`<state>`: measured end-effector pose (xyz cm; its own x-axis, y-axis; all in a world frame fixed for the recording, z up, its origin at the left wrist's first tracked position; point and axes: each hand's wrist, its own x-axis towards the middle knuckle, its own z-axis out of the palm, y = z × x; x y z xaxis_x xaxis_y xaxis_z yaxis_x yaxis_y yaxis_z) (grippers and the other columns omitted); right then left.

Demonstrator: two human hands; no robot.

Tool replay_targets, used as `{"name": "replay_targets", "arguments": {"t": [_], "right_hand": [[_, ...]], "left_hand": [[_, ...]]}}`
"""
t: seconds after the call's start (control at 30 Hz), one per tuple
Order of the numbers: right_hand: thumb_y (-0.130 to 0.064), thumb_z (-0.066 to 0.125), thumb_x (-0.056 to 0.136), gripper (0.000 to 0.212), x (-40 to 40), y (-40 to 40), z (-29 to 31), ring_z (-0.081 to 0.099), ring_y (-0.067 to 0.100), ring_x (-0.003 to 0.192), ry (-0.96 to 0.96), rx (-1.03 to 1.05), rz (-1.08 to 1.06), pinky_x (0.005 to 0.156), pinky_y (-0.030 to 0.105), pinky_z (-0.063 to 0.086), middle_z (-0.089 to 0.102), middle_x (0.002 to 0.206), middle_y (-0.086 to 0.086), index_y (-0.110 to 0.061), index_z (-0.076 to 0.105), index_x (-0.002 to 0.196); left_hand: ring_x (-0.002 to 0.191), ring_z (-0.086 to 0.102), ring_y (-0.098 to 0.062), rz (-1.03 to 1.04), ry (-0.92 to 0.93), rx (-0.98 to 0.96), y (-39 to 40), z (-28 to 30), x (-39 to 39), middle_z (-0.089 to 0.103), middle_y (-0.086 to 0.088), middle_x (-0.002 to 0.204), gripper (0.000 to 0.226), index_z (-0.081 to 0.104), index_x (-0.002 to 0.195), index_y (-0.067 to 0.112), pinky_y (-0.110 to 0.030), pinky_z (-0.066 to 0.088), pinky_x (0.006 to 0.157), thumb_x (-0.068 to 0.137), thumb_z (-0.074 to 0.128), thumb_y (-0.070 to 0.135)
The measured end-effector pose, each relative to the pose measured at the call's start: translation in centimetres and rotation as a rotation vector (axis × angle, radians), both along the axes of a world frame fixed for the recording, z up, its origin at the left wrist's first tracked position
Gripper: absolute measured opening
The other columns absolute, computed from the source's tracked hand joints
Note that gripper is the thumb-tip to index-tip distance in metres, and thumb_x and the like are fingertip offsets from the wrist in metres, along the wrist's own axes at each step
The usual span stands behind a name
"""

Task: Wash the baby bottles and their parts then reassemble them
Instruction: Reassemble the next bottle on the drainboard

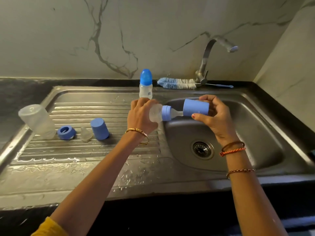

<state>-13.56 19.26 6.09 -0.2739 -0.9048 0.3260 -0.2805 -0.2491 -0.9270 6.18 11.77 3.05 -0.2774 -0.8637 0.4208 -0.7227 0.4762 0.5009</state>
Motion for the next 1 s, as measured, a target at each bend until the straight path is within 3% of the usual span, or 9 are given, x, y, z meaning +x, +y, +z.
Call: {"name": "replay_targets", "arguments": {"t": [0.1, 0.2, 0.3, 0.47, 0.57, 0.67, 0.77, 1.0], "right_hand": [[-0.001, 0.078, 0.061, 0.044, 0.5, 0.0, 0.1, 0.058, 0.004, 0.089, 0.137, -0.016, 0.008, 0.074, 0.015, 0.050, 0.061, 0.100, -0.009, -0.021, 0.058, 0.096], [0.005, 0.077, 0.065, 0.044, 0.5, 0.1, 0.4, 0.058, -0.001, 0.087, 0.174, -0.014, -0.042, 0.073, 0.015, 0.050, 0.059, 0.100, -0.013, -0.015, 0.059, 0.099], [-0.002, 0.080, 0.063, 0.045, 1.5, 0.2, 0.1, 0.059, 0.004, 0.091, 0.219, -0.013, -0.029, 0.074, 0.020, 0.052, 0.060, 0.101, -0.012, -0.020, 0.059, 0.098], [-0.002, 0.080, 0.063, 0.047, 3.5, -0.5, -0.7, 0.058, 0.013, 0.099, 0.226, -0.074, 0.002, 0.076, 0.021, 0.053, 0.059, 0.104, -0.011, -0.017, 0.059, 0.102], [-0.002, 0.082, 0.062, 0.048, 3.8, -0.7, -0.9, 0.057, 0.012, 0.097, 0.304, -0.081, -0.007, 0.072, 0.017, 0.052, 0.058, 0.103, -0.007, -0.017, 0.058, 0.100], [-0.003, 0.082, 0.062, 0.049, 4.3, -0.9, -1.1, 0.055, 0.010, 0.094, 0.390, -0.106, -0.017, 0.071, 0.008, 0.048, 0.056, 0.102, -0.004, -0.013, 0.058, 0.103], [-0.004, 0.083, 0.062, 0.053, 4.3, -1.1, -1.1, 0.056, 0.011, 0.099, 0.413, -0.142, -0.016, 0.075, 0.008, 0.048, 0.059, 0.107, -0.004, -0.010, 0.061, 0.109], [-0.006, 0.084, 0.060, 0.055, 4.9, -1.5, -1.1, 0.051, -0.006, 0.102, 0.408, -0.192, -0.038, 0.073, 0.006, 0.048, 0.056, 0.108, -0.010, -0.009, 0.062, 0.110]], "left_hand": [[0.111, 0.043, -0.032, -0.024, -0.035, -0.025, -0.3, 0.5, 0.8, 0.054, -0.010, 0.119, 0.067, 0.058, 0.122, 0.013, -0.037, 0.043, 0.081, 0.059, 0.081, 0.009], [0.112, 0.041, -0.030, -0.017, -0.001, -0.005, -0.6, 0.8, 1.6, 0.053, -0.010, 0.121, 0.067, 0.056, 0.124, 0.013, -0.028, 0.035, 0.080, 0.062, 0.081, 0.011], [0.112, 0.040, -0.030, -0.030, 0.029, -0.005, -0.9, 1.1, 1.9, 0.053, -0.009, 0.122, 0.068, 0.056, 0.125, 0.014, -0.026, 0.033, 0.080, 0.062, 0.080, 0.011], [0.105, 0.050, -0.039, -0.116, 0.026, -0.096, -1.0, 0.6, 1.3, 0.060, -0.015, 0.112, 0.067, 0.064, 0.114, 0.010, -0.044, 0.046, 0.085, 0.050, 0.084, 0.006], [0.111, 0.046, -0.036, -0.093, 0.042, -0.044, -1.3, 0.6, 1.4, 0.056, -0.014, 0.120, 0.068, 0.061, 0.119, 0.013, -0.038, 0.039, 0.091, 0.054, 0.083, 0.011], [0.110, 0.046, -0.034, -0.076, 0.063, -0.014, -1.7, 0.6, 1.7, 0.055, -0.014, 0.122, 0.071, 0.059, 0.121, 0.013, -0.032, 0.035, 0.089, 0.055, 0.084, 0.016], [0.108, 0.047, -0.032, -0.101, 0.076, 0.027, -1.9, 0.9, 1.8, 0.053, -0.015, 0.123, 0.073, 0.057, 0.123, 0.010, -0.028, 0.034, 0.087, 0.055, 0.085, 0.016], [0.107, 0.049, -0.034, -0.121, 0.200, 0.070, -2.5, 1.3, 1.7, 0.052, -0.015, 0.121, 0.072, 0.061, 0.115, 0.007, -0.041, 0.044, 0.091, 0.048, 0.086, 0.007]]}}
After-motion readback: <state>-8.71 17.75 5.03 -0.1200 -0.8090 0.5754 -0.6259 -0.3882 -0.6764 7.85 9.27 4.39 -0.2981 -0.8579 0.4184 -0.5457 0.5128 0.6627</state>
